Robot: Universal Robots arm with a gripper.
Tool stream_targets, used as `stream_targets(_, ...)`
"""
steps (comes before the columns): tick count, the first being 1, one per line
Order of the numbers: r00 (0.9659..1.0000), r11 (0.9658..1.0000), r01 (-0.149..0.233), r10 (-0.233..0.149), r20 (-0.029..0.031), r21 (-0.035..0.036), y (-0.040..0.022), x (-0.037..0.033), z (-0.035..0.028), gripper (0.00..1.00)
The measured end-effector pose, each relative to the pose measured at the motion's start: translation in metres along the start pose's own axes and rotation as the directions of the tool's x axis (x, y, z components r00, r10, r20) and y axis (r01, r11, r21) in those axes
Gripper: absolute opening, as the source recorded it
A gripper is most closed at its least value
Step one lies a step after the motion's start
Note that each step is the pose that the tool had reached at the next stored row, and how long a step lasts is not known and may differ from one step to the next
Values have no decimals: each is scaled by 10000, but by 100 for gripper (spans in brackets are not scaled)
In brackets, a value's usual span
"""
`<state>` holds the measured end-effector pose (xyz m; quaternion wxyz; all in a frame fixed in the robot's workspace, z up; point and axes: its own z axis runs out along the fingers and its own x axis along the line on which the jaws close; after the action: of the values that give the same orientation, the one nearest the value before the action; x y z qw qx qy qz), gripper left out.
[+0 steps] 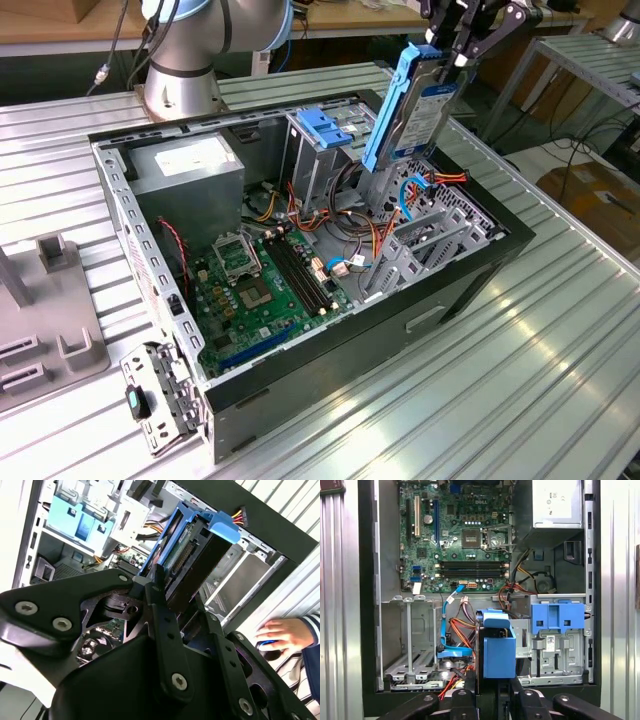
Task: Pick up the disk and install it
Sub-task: 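Pick up the disk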
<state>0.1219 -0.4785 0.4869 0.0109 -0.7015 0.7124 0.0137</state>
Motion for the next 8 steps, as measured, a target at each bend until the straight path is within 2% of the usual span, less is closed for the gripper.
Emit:
stream_targets(6, 10000, 10000, 0, 0, 0, 0, -2, 149, -5, 35)
stream_targets(8, 10000, 10000, 0, 0, -1, 0, -3, 172, -6, 35)
